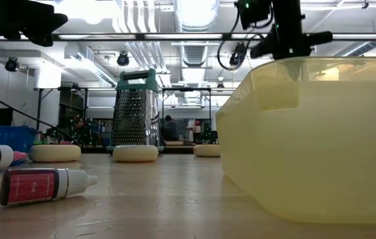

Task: Pick & Place Food Item
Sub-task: Put the dark blue food coloring bottle into the transparent bin

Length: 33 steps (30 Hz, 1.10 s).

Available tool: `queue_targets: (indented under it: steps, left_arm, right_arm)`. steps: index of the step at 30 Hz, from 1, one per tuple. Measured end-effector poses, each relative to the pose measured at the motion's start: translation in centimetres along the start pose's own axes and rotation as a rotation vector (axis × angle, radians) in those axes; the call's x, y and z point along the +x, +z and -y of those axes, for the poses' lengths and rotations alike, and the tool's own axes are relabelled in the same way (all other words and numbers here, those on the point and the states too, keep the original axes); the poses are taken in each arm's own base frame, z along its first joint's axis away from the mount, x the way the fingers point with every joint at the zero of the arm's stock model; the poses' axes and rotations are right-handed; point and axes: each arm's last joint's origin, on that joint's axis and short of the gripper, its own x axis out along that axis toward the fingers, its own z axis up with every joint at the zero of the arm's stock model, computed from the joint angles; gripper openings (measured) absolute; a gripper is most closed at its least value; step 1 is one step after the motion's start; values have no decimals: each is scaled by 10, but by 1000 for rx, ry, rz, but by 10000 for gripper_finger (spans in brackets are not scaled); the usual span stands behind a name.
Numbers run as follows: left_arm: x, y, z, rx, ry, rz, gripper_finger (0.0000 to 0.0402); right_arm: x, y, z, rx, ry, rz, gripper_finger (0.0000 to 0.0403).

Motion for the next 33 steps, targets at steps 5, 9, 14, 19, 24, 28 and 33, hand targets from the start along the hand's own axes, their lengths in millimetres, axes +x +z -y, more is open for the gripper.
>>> queue_targets:
  steps: [5,9,14,19,24,28,33]
  left_arm:
    - [0,0,0,-1,0,0,188]
    - [0,0,0,0,0,0,188]
    - [0,0,0,0,0,0,188]
    - [0,0,0,0,0,0,188]
    - [0,0,0,0,0,0,188]
    - [0,0,0,0,0,0,188]
    - [0,0,0,0,0,0,188]
  right_arm:
    - [27,-2,-1,22,-14,-72,72]
    - [46,-3,-3,22,-3,-88,73]
    - [69,-4,-8,13,50,-106,73]
    - [89,-10,-12,-15,90,-108,73]
    - [106,-16,-6,-21,66,-163,73]
    - [120,-23,-2,9,60,-231,73]
    - [133,-32,4,-9,20,-263,73]
